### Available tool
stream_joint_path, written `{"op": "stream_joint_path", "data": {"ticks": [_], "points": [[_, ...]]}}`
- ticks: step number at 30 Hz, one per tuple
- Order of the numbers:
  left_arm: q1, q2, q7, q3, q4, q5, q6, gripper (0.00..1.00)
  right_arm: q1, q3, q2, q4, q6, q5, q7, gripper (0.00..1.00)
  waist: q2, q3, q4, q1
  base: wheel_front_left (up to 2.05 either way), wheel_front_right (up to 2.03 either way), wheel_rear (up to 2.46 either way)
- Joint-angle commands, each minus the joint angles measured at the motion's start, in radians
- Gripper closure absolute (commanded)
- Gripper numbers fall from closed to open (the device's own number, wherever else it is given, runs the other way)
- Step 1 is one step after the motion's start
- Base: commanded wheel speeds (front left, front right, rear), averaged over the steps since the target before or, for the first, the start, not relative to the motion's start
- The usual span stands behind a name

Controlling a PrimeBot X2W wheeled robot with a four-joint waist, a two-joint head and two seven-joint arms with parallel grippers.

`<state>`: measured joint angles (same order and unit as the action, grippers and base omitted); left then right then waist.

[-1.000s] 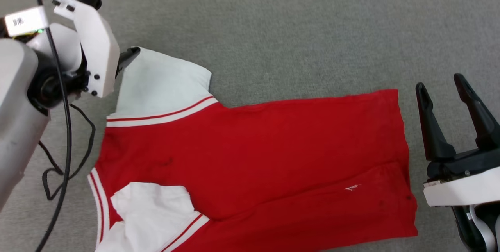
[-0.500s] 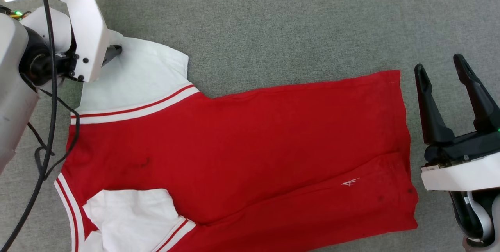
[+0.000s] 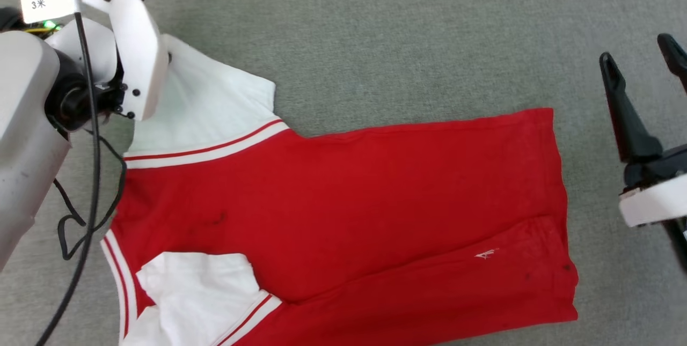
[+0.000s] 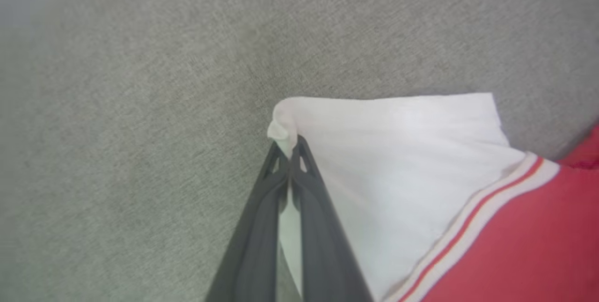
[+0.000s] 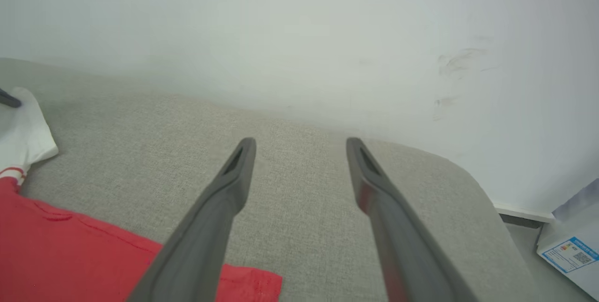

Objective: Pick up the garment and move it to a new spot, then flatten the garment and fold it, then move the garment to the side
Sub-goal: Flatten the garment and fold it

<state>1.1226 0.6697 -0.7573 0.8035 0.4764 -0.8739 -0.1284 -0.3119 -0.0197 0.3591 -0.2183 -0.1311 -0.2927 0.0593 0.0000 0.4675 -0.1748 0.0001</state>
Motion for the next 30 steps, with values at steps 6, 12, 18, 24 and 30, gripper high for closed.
{"op": "stream_joint_path", "data": {"ticks": [6,12,18,24,30], "points": [[-0.02,0.014,0.05,0.018,-0.073,-0.001,-0.001,1.0,-0.067,-0.057,0.173,0.036,0.001,-0.11,0.293,0.0,0.0,-0.042,0.053,-0.0001,0.0,0.0,0.0],[-0.042,0.02,0.083,0.03,-0.144,-0.001,-0.001,1.0,-0.139,-0.146,0.324,0.085,0.001,-0.263,0.607,0.0,0.0,-0.055,0.087,-0.0001,0.0,0.0,0.0],[-0.04,0.012,0.099,0.036,-0.194,0.008,0.003,1.0,-0.222,-0.27,0.376,0.151,0.001,-0.331,0.786,0.0,0.0,-0.04,0.117,-0.0001,0.0,0.0,0.0],[-0.013,-0.004,0.111,0.039,-0.221,0.019,0.005,1.0,-0.302,-0.394,0.347,0.284,0.001,-0.324,0.825,0.0,0.0,-0.005,0.15,-0.0001,0.0,0.0,0.0],[-0.003,-0.007,0.125,0.043,-0.225,0.026,0.004,1.0,-0.309,-0.513,0.318,0.432,0.001,-0.324,0.801,0.0,0.0,0.013,0.163,-0.0001,0.0,0.0,0.0]]}}
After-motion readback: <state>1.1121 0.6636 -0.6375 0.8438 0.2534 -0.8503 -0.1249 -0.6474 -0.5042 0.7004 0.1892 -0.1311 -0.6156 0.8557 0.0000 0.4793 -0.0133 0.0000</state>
